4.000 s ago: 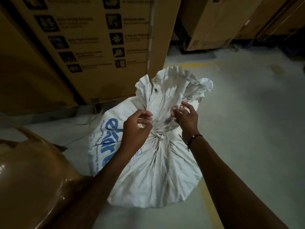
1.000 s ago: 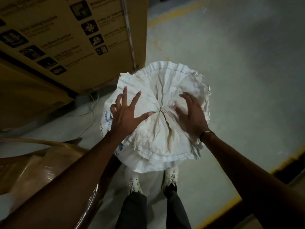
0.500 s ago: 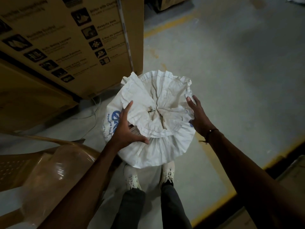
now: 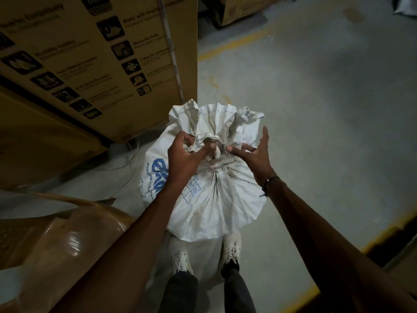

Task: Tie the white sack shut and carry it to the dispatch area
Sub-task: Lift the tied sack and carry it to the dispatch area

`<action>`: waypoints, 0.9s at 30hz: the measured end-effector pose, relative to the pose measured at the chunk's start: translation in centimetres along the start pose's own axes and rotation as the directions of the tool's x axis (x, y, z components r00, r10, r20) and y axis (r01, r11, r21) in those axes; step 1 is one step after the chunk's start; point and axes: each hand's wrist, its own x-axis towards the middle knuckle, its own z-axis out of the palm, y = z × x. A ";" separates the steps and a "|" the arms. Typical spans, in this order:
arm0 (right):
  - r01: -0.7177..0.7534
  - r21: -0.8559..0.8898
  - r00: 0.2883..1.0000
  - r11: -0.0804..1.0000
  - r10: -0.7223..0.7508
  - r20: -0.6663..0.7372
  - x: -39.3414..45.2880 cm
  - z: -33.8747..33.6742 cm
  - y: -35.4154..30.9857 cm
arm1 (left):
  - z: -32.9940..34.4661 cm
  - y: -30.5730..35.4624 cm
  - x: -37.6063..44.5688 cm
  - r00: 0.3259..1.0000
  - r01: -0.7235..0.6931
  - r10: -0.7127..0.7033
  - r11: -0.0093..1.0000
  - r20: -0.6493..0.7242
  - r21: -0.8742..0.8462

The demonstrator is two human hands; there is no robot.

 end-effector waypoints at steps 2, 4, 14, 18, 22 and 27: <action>-0.043 0.057 0.999 0.997 0.043 0.005 0.7 -0.1 -0.5 | 0.2 0.1 0.3 0.998 0.053 -0.052 0.998 0.028 -0.041; -0.083 0.058 0.997 0.995 0.083 0.010 1.6 -0.1 -0.9 | 0.4 0.0 0.7 0.992 0.115 -0.112 0.991 0.051 -0.068; 0.025 -0.037 0.986 0.999 -0.018 0.163 2.5 1.4 -1.9 | 1.2 2.2 3.8 0.941 0.317 -0.307 0.947 0.145 -0.053; 0.046 -0.020 0.988 0.999 -0.042 0.148 2.6 2.3 -2.2 | 2.1 2.1 5.3 0.928 0.341 -0.341 0.940 0.152 0.026; -0.026 0.142 0.986 0.989 0.002 0.168 3.0 2.8 -2.2 | 2.4 2.4 5.8 0.913 0.386 -0.392 0.920 0.111 0.074; -0.038 0.228 0.986 0.973 -0.001 0.168 3.0 3.1 -2.7 | 2.4 0.8 6.7 0.876 0.476 -0.466 0.877 0.124 -0.068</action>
